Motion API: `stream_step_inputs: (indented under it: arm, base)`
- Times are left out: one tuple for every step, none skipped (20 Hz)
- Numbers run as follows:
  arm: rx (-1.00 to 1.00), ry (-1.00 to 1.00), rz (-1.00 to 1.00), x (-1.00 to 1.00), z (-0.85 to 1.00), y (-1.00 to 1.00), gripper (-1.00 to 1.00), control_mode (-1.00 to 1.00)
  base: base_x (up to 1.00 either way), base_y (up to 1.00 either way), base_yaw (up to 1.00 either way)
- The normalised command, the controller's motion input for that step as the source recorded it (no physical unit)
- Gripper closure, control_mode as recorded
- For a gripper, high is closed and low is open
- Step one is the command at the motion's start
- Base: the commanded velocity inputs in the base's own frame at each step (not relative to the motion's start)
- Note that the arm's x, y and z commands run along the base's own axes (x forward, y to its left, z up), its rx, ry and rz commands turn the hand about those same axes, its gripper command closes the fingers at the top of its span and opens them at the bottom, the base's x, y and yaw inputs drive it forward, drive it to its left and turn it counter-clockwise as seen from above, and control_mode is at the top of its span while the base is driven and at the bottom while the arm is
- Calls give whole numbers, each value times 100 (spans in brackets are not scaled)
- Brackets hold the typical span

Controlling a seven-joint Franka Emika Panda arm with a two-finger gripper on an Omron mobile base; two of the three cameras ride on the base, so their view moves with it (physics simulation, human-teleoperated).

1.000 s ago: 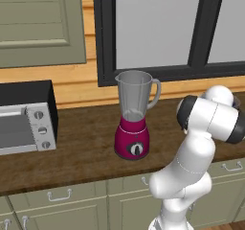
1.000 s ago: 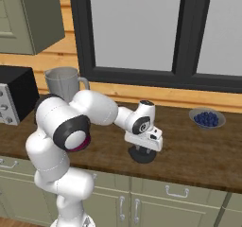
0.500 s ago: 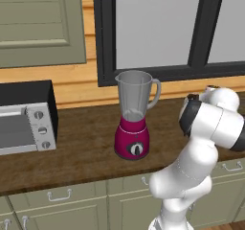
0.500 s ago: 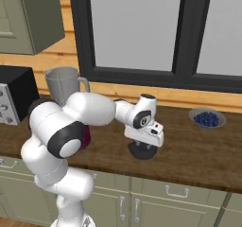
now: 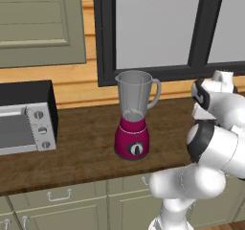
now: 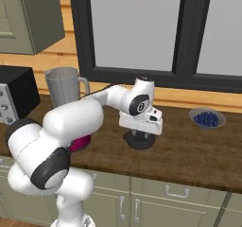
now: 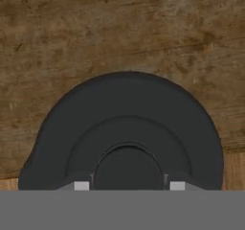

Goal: Close the lid blender by securely placing the lid on top.

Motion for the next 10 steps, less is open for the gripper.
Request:
stream_step_inputs:
  arm:
    - [0, -9, 11, -39, 83, 28, 100, -100]
    - [-1, -9, 12, -37, 82, 31, 100, -100]
    - [0, -9, 12, -34, 84, 31, 100, -100]
    - [0, -7, 12, -29, 86, 34, 100, -100]
    - [0, -7, 13, -28, 86, 39, 100, -100]
    - [0, -9, 14, -28, 86, 41, 100, -100]
    - [0, -7, 14, -25, 85, 42, 100, -100]
    - [0, -7, 15, -24, 84, 41, 100, -100]
    - [-1, -6, 14, -19, 84, 41, 100, -100]
    - [-1, -6, 14, -15, 85, 39, 100, -100]
  base:
    - [0, 0, 0]
    - [0, 0, 0]
    - [0, 0, 0]
    - [0, 0, 0]
    - [0, 0, 0]
    - [0, 0, 0]
    - [0, 0, 0]
    - [0, 0, 0]
    - [0, 0, 0]
    - [0, 0, 0]
